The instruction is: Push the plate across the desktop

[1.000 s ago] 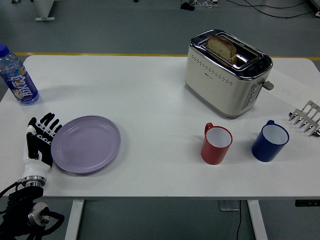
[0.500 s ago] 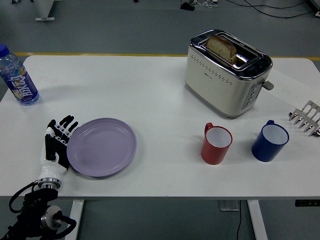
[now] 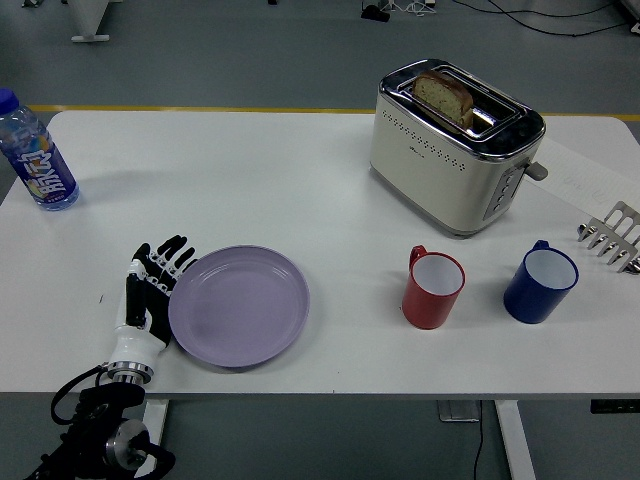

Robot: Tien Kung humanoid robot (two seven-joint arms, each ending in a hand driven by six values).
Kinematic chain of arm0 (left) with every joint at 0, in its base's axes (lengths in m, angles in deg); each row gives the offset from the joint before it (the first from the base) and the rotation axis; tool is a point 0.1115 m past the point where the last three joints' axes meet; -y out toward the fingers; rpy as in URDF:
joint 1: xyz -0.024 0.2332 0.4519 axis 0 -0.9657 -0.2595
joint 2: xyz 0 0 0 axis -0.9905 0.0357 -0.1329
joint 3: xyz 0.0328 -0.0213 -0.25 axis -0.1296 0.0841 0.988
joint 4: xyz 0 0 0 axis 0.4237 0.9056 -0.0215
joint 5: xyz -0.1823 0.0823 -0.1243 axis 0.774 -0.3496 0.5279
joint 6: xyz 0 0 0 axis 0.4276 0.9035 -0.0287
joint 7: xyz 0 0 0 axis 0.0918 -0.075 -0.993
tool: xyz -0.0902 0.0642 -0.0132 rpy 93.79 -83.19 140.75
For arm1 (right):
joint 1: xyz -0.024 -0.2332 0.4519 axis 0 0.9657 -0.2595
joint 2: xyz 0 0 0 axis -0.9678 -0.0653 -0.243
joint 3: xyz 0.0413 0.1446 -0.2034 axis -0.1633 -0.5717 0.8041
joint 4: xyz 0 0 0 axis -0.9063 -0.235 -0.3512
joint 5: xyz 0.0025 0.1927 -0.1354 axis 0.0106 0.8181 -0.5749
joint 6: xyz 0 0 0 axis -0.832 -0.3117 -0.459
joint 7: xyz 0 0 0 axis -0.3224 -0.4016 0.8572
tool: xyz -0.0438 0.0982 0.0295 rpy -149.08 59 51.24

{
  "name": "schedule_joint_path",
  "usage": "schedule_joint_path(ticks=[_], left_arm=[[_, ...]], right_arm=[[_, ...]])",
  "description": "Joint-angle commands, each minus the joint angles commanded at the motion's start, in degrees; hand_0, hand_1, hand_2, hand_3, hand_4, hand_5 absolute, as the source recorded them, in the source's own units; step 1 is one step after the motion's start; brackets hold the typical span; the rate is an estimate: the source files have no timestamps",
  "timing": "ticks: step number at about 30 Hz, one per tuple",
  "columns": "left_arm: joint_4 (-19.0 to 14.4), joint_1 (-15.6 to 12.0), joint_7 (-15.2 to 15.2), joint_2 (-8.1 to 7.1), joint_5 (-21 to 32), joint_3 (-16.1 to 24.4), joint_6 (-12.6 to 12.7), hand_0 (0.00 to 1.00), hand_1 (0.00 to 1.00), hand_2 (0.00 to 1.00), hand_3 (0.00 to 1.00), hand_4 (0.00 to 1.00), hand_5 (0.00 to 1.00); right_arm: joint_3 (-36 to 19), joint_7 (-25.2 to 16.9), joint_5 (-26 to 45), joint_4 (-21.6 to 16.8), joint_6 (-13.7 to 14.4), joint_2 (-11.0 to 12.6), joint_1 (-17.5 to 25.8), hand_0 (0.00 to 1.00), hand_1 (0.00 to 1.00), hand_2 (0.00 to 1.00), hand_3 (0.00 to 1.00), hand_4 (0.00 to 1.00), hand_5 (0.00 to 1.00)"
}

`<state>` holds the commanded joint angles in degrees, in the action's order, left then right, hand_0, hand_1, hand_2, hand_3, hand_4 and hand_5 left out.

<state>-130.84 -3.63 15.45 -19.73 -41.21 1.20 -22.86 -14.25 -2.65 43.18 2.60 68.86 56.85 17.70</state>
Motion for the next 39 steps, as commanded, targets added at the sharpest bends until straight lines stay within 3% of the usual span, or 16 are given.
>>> schedule_joint_path(ticks=[15,26,33,39], left_arm=[[-1.19,1.42,1.22,0.0,2.84,-8.23,0.85,0.763,0.795,0.8,0.67,0.484,0.998],[-2.29,2.1,1.43,0.0,3.64,-12.15,0.99,0.761,0.795,0.799,0.667,0.482,0.998],[-2.63,2.41,1.43,0.0,3.42,-12.6,1.02,0.761,0.794,0.798,0.668,0.479,0.998],[-2.5,2.31,1.59,0.0,2.23,-9.19,1.68,0.76,0.793,0.797,0.666,0.469,0.998]], right_arm=[[-0.27,-0.1,-0.38,-0.04,0.04,0.13,-0.45,0.573,0.56,0.682,0.593,0.394,0.407],[-0.29,-0.12,-0.56,0.02,-0.02,0.15,-0.68,0.573,0.56,0.681,0.592,0.394,0.409],[-0.3,-0.18,-0.54,0.03,0.0,0.15,-0.81,0.574,0.56,0.681,0.592,0.394,0.409],[-0.29,-0.17,-0.46,0.07,0.0,0.06,-0.81,0.574,0.56,0.681,0.592,0.395,0.408]])
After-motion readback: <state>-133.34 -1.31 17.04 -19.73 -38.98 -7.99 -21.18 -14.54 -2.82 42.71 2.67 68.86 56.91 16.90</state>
